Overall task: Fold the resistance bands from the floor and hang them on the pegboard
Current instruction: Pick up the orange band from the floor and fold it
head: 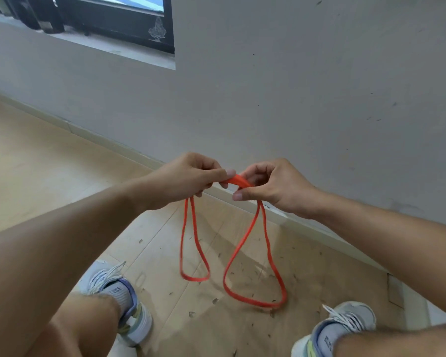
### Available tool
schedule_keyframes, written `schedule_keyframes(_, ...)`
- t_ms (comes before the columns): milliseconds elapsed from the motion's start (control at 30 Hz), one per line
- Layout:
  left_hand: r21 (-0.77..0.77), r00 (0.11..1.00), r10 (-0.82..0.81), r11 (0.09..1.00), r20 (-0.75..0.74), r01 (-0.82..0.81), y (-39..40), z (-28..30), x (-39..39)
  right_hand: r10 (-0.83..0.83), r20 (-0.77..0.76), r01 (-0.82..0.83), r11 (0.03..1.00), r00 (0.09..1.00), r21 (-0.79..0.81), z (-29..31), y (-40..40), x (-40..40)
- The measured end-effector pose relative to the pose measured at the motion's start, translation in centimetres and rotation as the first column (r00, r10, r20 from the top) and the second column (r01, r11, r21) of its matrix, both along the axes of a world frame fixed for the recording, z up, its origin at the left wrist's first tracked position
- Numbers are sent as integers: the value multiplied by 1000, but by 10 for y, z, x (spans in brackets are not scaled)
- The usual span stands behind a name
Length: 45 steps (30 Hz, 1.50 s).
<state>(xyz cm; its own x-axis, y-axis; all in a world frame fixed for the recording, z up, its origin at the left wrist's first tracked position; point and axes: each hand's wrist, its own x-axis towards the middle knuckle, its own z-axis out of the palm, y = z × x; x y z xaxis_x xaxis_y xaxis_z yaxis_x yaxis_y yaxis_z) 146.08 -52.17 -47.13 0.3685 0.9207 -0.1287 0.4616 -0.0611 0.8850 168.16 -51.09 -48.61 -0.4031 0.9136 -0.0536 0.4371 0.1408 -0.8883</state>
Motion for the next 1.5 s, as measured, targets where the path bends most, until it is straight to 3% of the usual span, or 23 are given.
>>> schedule_keyframes(167, 166, 997, 37, 986, -68, -26, 1, 5, 3, -11, -29, 12, 999, 1000, 31, 2, 1, 2)
schedule_keyframes(300, 327, 997, 75, 943, -27, -62, 0, 5, 9, 26, -2, -26, 1000, 1000, -2, 1, 3, 3)
schedule_keyframes(433, 387, 994, 105, 915, 44, -114, 2, 5, 9, 26, 54, -25, 1000, 998, -15, -2, 3, 6)
schedule_keyframes(800, 349, 976, 177, 913, 130, -212, 5, 3, 0, -71, 44, 70, 997, 997, 22, -6, 7, 10)
schedule_keyframes(1033, 260, 952, 210, 928, 224, -266, 5, 6, -2, -40, -94, 39, 999, 995, -10, 1, 6, 12)
schedule_keyframes(1200, 212, 922, 148, 949, 357, -234, 3, 14, 0, -27, -179, 28, 1000, 983, 5, 13, 2, 4)
schedule_keyframes(1333, 209, 947, 84, 966, 310, -154, 0, 16, 3, -8, -244, 19, 999, 970, 44, 24, -2, 0)
schedule_keyframes(1500, 268, 955, 109, 946, 276, -185, 0, 17, 4, -33, -276, 54, 996, 961, 70, 24, -5, -1)
